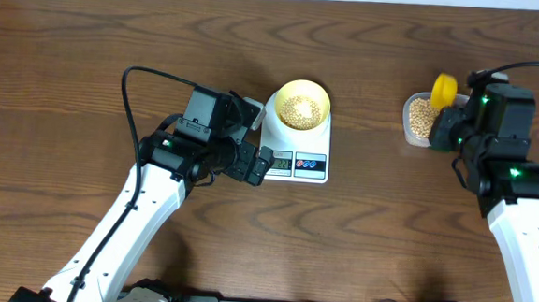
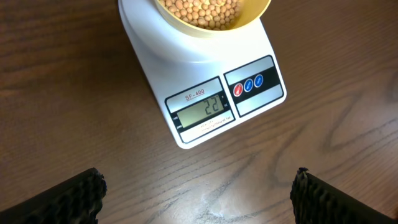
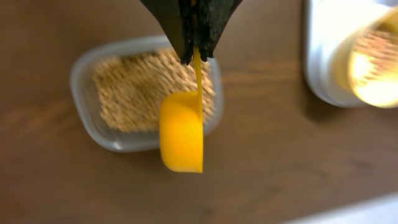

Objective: Scoop item into bowl and weigh 50g on scale
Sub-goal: 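Return the empty scoop with the right gripper to the soybean tub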

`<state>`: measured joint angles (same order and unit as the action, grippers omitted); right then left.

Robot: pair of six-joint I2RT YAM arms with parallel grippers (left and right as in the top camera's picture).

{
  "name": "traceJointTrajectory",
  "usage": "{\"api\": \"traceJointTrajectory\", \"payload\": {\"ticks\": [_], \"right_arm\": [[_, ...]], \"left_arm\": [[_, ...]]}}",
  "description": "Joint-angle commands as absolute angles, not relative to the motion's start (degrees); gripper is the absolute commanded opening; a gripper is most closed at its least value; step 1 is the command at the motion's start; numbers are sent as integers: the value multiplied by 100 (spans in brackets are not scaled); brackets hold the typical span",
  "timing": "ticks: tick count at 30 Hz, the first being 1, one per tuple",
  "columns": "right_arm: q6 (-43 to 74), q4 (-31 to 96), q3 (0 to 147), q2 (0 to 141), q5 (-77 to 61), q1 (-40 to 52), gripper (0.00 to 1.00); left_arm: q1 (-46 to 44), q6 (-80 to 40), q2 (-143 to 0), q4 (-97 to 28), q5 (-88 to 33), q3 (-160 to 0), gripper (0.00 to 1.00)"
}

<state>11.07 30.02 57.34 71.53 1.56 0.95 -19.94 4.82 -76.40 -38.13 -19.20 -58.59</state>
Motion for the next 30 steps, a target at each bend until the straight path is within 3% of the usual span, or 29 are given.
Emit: {"api": "traceJointTrajectory", "payload": {"ticks": [1, 10, 18, 30], "right_arm": [[805, 3164, 5815, 7413, 1039, 84, 1], [805, 3151, 5815, 8187, 1002, 80, 1], [808, 3004, 5815, 8479, -222, -25, 1], [803, 3004, 5793, 8479, -2460, -1116, 1]], "left_arm": [[-1997, 576, -7684, -3806, -1944, -5892, 97], [-1997, 576, -7684, -3806, -1944, -5894, 97], [-1997, 576, -7684, -3806, -1944, -5892, 97], [-1997, 576, -7684, -3806, -1944, -5894, 97]]}}
